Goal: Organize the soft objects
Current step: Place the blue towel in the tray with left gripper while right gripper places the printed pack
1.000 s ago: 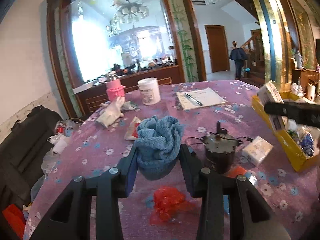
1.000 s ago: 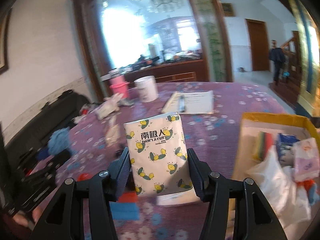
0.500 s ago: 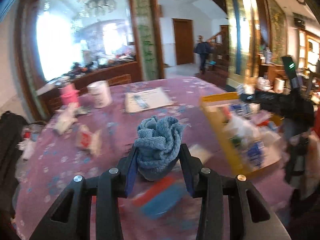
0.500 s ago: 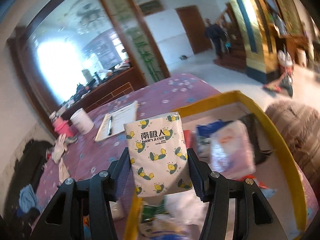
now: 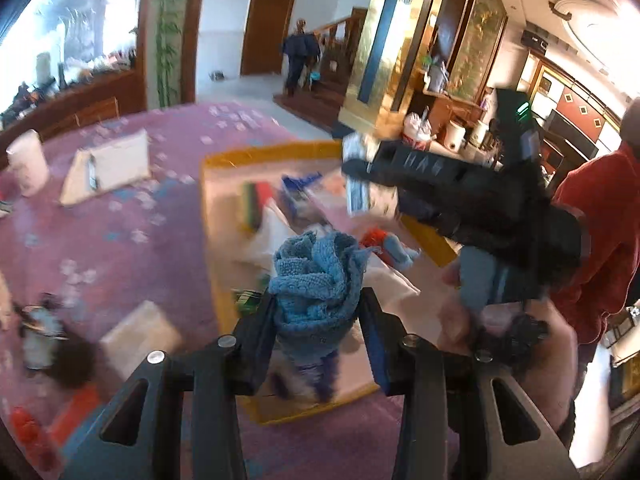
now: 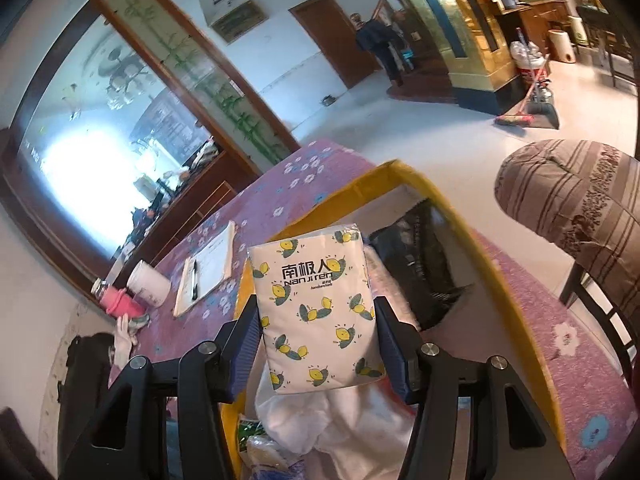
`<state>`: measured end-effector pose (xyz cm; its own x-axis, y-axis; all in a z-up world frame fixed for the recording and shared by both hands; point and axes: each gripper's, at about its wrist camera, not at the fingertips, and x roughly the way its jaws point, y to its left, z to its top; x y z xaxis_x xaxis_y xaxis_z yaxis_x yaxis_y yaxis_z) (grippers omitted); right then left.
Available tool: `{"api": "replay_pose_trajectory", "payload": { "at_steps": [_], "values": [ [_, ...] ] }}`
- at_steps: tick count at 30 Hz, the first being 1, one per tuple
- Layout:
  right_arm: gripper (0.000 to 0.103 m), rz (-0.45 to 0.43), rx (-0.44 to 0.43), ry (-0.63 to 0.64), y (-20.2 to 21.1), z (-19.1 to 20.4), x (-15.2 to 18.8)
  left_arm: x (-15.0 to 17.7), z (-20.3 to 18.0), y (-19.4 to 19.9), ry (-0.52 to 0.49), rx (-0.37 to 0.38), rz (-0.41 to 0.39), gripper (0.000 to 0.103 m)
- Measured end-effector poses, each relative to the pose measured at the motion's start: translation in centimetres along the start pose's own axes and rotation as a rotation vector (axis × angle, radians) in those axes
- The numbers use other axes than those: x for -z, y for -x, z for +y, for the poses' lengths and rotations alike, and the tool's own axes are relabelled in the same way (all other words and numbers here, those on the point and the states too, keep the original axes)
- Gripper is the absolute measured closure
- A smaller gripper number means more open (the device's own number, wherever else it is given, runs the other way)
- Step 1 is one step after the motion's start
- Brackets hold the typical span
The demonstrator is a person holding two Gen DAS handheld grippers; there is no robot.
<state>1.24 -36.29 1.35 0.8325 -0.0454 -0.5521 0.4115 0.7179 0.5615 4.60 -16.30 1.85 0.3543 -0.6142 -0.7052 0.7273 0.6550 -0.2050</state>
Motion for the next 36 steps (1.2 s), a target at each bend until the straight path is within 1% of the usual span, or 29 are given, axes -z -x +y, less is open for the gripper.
{"api": "replay_pose_trajectory", "payload": {
  "at_steps": [4,6,7,9,12,17,27,30,32,36],
  "values": [
    [0.045,-0.001,0.027,-0.019,0.4,-0.7,-0.2,0.2,-1.1,-3.1,0.003,0.026,0.062,0.064],
    [0.045,-0.001,0.071,-0.010,0.4,-0.8,-0.2,0.5,-1.9,-4.4,-0.008,0.048,0.095,0.064],
    [0.045,0.004,0.105,-0.003,0.3,-0.9,-0.2,0.7,-1.9,-4.5,-0.010,0.044,0.096,0.064],
    [0.045,0.026,0.134,-0.008,-0.2,-1.4,-0.3,1.0,-2.0,-4.9,-0.023,0.053,0.105,0.064],
    [0.045,0.065,0.136,-0.003,-1.0,-1.4,-0.1,1.3,-2.2,-4.7,-0.065,0.037,0.086,0.064],
    [0.045,0.093,0.161,0.020,-2.1,-1.1,0.4,1.5,-1.7,-4.6,-0.051,0.050,0.082,0.064],
    [0.044,0.070,0.154,0.024,-1.7,-0.7,0.5,1.5,-1.4,-4.4,-0.039,0.058,0.071,0.064],
    [0.043,0.055,0.146,0.019,-1.2,-0.6,0.4,1.5,-1.4,-4.4,-0.040,0.060,0.069,0.063],
    [0.040,0.041,0.148,0.020,-0.9,-0.5,0.3,1.4,-1.3,-4.4,-0.037,0.066,0.069,0.061],
    [0.039,0.018,0.154,0.021,-0.4,-0.3,0.1,1.3,-1.1,-4.2,-0.024,0.076,0.063,0.058]
  ]
}}
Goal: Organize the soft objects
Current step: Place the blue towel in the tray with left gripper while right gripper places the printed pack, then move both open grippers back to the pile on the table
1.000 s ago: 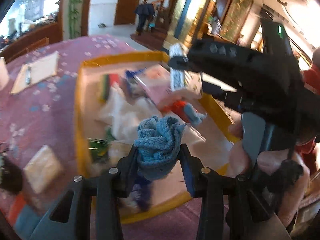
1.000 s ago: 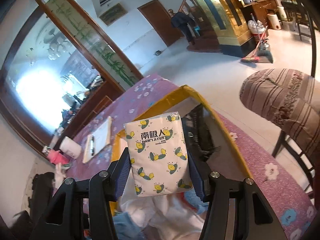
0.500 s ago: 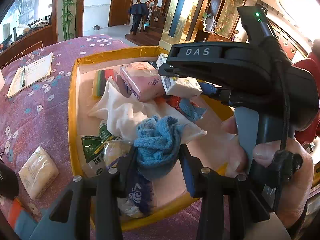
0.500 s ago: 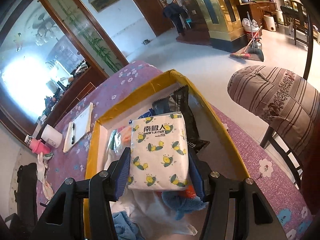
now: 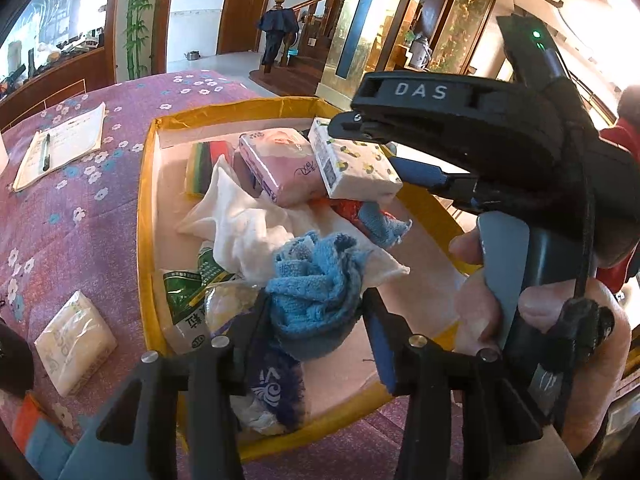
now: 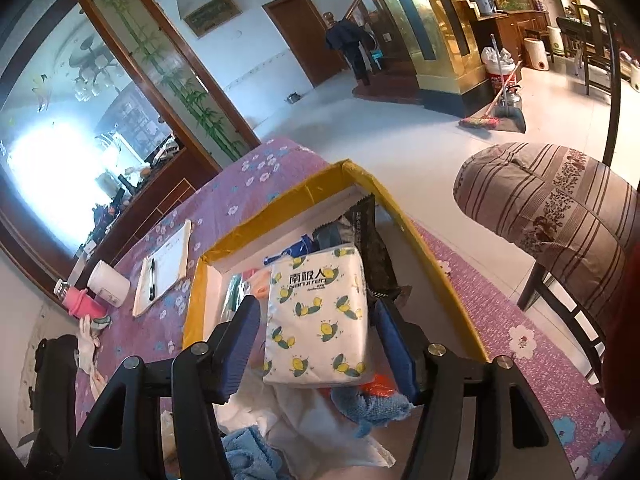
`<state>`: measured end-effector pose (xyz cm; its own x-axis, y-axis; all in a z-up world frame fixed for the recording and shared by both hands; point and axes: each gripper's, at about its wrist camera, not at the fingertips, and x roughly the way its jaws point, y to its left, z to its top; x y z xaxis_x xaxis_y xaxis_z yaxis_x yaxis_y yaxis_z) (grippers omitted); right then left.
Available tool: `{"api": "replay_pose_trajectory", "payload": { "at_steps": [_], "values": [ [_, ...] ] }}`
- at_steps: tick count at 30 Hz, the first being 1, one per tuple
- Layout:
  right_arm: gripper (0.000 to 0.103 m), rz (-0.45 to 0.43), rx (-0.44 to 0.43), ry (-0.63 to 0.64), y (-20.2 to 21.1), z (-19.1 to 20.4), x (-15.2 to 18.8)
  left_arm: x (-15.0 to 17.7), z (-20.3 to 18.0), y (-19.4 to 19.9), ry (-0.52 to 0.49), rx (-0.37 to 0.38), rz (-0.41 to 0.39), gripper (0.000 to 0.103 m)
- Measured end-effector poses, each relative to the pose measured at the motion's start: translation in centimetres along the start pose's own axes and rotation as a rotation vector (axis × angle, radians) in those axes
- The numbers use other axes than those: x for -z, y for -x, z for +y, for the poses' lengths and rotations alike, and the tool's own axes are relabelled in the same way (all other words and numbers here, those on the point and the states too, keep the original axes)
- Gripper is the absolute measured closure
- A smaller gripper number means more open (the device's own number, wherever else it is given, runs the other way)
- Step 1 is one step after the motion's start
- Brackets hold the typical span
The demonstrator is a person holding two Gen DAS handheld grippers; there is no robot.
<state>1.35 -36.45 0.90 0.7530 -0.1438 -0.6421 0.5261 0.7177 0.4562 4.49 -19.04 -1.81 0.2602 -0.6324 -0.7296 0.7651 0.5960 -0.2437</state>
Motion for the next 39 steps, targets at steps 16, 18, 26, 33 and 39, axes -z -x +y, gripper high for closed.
{"api": "replay_pose_trajectory", "payload": {
  "at_steps": [16,18,26,33,39],
  "values": [
    [0.039,-0.065,0.011,0.009,1.5,0.3,-0.3,-0.2,-0.3,2.6,-0.002,-0.024,-0.080,0.039],
    [0.038,-0.069,0.019,0.026,1.5,0.7,-0.2,-0.2,-0.3,3.0,0.000,-0.036,-0.083,0.039],
    [0.027,-0.101,0.069,0.094,1.6,2.2,0.2,0.7,0.2,4.9,-0.006,-0.123,-0.075,0.039],
    [0.016,-0.171,0.156,0.255,2.0,5.8,1.8,3.6,1.4,9.5,-0.041,-0.225,-0.104,0.038],
    [0.010,-0.234,0.201,0.420,2.2,9.6,4.1,6.8,2.4,13.7,-0.065,-0.327,-0.180,0.030]
  ]
}}
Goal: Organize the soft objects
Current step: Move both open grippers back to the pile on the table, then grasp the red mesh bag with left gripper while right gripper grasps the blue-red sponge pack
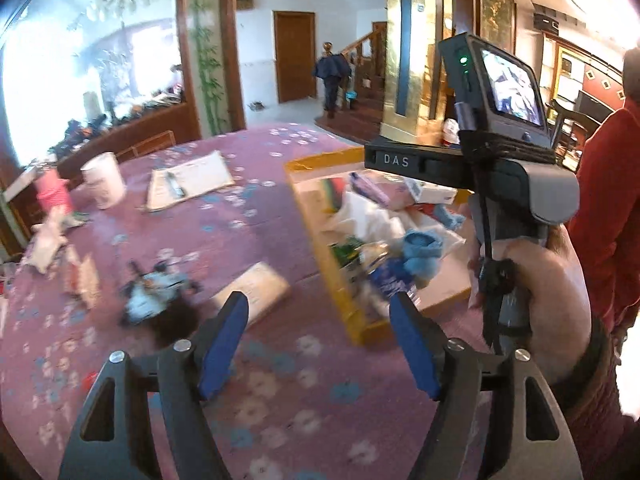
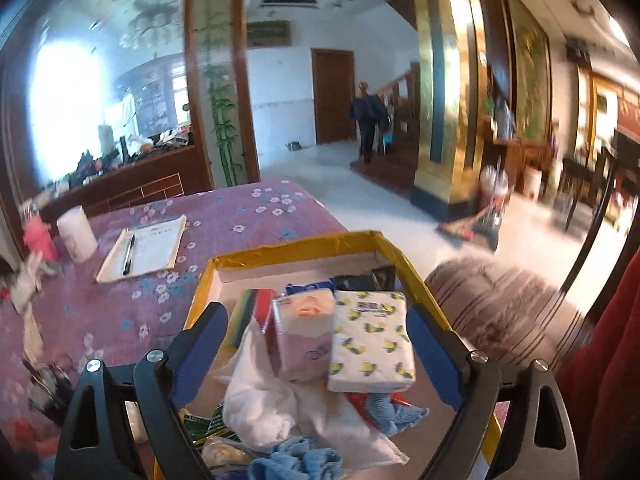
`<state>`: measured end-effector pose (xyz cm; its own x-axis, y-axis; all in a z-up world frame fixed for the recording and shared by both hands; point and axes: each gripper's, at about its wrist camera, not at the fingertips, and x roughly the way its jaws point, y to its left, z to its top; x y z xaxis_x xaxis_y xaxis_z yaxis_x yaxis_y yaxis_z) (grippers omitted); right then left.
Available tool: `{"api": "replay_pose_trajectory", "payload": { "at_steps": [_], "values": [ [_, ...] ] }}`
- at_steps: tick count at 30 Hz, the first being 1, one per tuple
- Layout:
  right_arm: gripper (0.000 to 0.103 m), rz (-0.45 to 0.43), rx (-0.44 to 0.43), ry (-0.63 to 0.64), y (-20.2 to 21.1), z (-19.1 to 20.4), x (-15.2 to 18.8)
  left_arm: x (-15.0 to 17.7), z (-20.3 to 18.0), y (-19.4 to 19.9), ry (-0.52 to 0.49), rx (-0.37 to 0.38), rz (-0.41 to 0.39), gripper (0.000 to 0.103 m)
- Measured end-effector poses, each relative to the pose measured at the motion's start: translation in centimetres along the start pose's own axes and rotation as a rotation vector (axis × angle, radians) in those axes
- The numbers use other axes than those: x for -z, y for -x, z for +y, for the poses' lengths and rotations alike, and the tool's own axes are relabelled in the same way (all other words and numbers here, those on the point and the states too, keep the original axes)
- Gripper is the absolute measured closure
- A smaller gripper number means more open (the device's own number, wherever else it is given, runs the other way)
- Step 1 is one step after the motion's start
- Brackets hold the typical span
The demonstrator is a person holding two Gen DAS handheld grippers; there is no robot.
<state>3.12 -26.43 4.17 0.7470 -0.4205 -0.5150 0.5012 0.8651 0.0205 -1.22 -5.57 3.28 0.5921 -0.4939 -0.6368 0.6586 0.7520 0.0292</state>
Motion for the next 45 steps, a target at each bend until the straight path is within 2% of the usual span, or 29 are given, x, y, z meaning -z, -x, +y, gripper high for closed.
{"api": "replay_pose_trajectory", "payload": {
  "at_steps": [4,10,15,20,21,24,25,28,29,31,34,39,42,45],
  "values": [
    [0.010,-0.030,-0.002,0.075,0.7,2.4,0.6,2.2,1.5,1.3,0.020,-0.053,0.004,0.030],
    [0.009,-0.096,-0.003,0.217,2.4,6.6,2.1,5.4,5.5,2.0,0.134,-0.093,0.036,0.030],
    [0.009,-0.140,0.003,0.344,4.1,10.2,3.6,6.8,9.5,2.0,0.239,-0.140,0.044,0.030],
    [0.008,-0.171,-0.016,0.394,6.1,12.3,4.9,7.7,12.9,1.7,0.312,-0.203,0.043,0.030],
    [0.008,-0.181,-0.048,0.397,6.6,12.7,5.2,7.9,13.7,1.7,0.337,-0.221,0.042,0.030],
    [0.008,-0.187,-0.174,0.382,7.4,13.0,5.7,8.1,15.5,1.9,0.402,-0.215,0.034,0.030],
    [0.008,-0.200,-0.191,0.387,7.6,13.2,5.9,8.2,16.1,2.0,0.428,-0.219,0.028,0.030],
    [0.008,-0.214,-0.168,0.461,7.5,14.6,6.8,8.4,16.7,1.9,0.456,-0.251,0.035,0.030],
    [0.008,-0.200,-0.188,0.485,7.4,15.1,7.2,8.4,16.8,1.9,0.460,-0.258,0.034,0.030],
    [0.008,-0.128,-0.323,0.490,6.9,15.4,7.6,8.4,17.1,2.1,0.469,-0.266,0.028,0.030],
    [0.009,-0.038,-0.516,0.391,6.2,14.4,7.1,8.4,17.7,2.5,0.485,-0.249,0.037,0.030],
    [0.012,0.010,-0.654,0.317,5.8,13.9,7.0,8.3,19.2,2.6,0.497,-0.206,0.082,0.030],
    [0.012,0.024,-0.673,0.366,6.2,14.9,7.7,8.2,19.4,2.5,0.476,-0.233,0.097,0.030],
    [0.012,0.042,-0.724,0.406,6.8,15.9,8.6,8.1,19.9,1.4,0.503,-0.200,0.155,0.030]
  ]
}}
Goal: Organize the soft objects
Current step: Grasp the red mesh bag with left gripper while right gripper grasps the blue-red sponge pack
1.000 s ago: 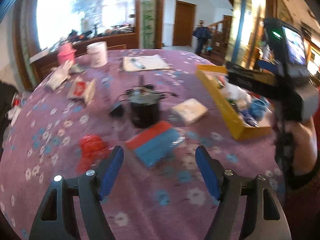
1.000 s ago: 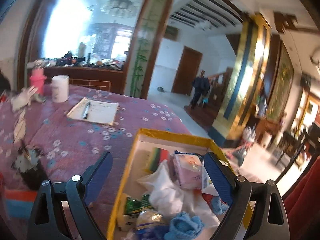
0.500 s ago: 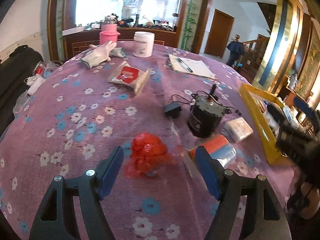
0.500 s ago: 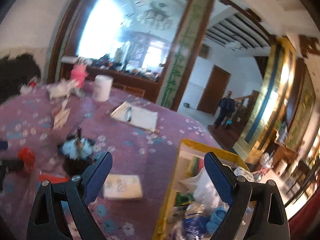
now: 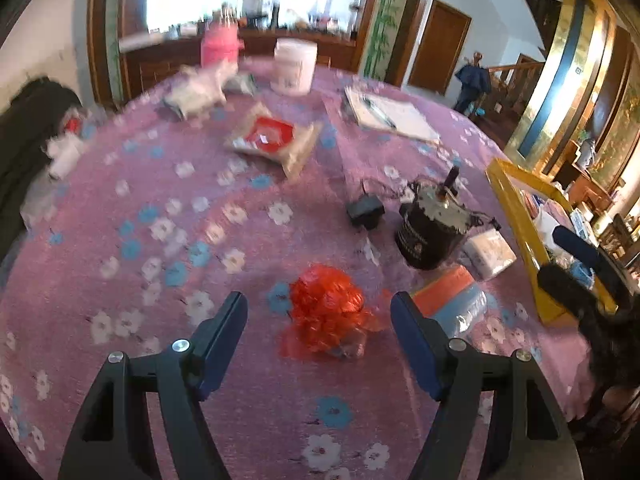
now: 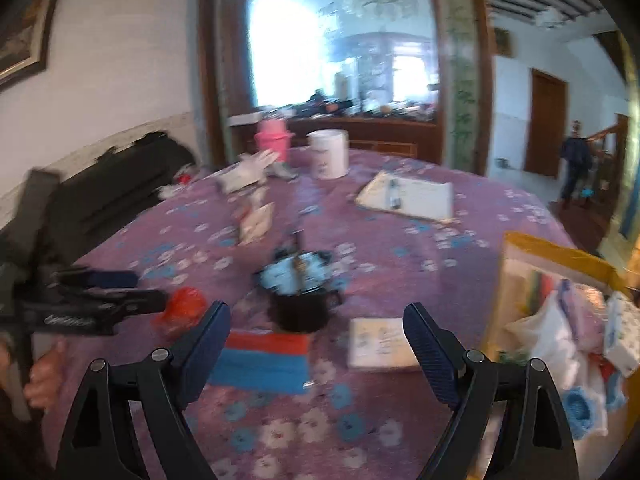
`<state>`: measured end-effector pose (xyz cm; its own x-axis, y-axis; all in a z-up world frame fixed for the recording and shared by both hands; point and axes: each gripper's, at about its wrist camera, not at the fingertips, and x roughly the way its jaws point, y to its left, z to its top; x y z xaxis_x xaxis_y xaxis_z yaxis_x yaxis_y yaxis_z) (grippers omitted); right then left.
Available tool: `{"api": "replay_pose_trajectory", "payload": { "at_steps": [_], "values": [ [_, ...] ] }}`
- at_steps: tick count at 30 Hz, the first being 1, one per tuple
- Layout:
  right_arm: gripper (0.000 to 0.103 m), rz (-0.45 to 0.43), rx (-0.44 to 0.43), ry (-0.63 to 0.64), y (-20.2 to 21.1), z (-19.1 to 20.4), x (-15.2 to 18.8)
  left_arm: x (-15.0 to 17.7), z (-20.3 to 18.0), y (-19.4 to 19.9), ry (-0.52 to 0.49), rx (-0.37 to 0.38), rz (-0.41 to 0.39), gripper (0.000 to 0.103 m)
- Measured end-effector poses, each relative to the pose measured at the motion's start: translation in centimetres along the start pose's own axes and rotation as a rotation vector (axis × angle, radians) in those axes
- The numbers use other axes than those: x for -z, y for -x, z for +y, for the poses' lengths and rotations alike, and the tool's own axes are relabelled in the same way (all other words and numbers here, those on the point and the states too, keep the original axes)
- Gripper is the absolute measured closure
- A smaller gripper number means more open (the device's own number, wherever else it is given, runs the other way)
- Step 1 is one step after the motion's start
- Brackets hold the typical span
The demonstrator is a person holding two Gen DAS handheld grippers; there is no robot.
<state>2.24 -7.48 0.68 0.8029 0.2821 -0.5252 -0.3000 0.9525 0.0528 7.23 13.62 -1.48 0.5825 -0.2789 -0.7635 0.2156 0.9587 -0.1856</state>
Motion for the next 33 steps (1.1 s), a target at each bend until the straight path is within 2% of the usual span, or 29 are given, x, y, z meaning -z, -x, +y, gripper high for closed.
{"api": "replay_pose_trajectory", "payload": {
  "at_steps": [1,2,4,6,9,11,16,22,25,26,27,29,30,32,33],
  "values": [
    [0.012,0.000,0.004,0.021,0.0,0.4,0.1,0.0,-0.1,-0.7,0.010,-0.018,0.026,0.031],
    [0.012,0.001,0.006,0.036,0.2,0.6,0.1,-0.1,-0.4,-1.1,-0.002,-0.035,0.042,0.046],
    [0.012,0.000,0.014,0.065,0.3,1.2,0.3,-0.1,-0.8,-2.4,-0.013,-0.040,0.087,0.064],
    [0.012,0.005,-0.013,0.067,0.4,1.3,0.4,-0.3,-0.8,-3.3,0.003,-0.008,0.115,0.064],
    [0.012,0.031,-0.054,0.070,0.0,1.4,0.6,-0.5,-0.9,-3.7,0.006,-0.027,0.092,0.064],
    [0.012,0.062,-0.104,0.081,-0.5,1.8,0.9,-0.4,-0.9,-3.7,0.003,-0.011,0.070,0.072],
    [0.012,0.188,-0.239,0.085,-3.0,3.1,1.7,-0.6,0.9,-2.3,0.056,-0.045,0.007,0.073],
    [0.012,0.285,-0.151,0.061,-6.5,2.9,2.1,-1.0,2.4,-1.6,0.118,-0.028,-0.016,0.073],
    [0.012,0.314,-0.194,0.058,-6.3,3.3,2.5,-1.0,2.2,-1.2,0.109,-0.029,-0.033,0.073],
    [0.011,0.325,-0.241,0.051,-5.9,3.6,2.6,-0.9,2.2,-1.0,0.107,-0.035,-0.039,0.073],
    [0.011,0.354,-0.358,0.039,-5.2,4.2,2.8,-0.9,2.2,-0.8,0.106,-0.046,-0.048,0.073],
    [0.011,0.391,-0.523,0.056,-3.9,5.4,3.2,-0.8,2.5,-0.6,0.113,-0.051,-0.056,0.073],
    [0.011,0.380,-0.554,0.080,-3.2,6.0,3.2,-0.8,2.6,-0.6,0.120,-0.050,-0.057,0.073],
    [0.011,0.362,-0.512,0.146,-2.4,6.8,3.0,-0.9,3.0,-0.6,0.135,-0.043,-0.054,0.073],
    [0.011,0.355,-0.436,0.191,-2.6,7.0,2.8,-0.9,3.1,-0.6,0.141,-0.042,-0.053,0.073]
  ]
}}
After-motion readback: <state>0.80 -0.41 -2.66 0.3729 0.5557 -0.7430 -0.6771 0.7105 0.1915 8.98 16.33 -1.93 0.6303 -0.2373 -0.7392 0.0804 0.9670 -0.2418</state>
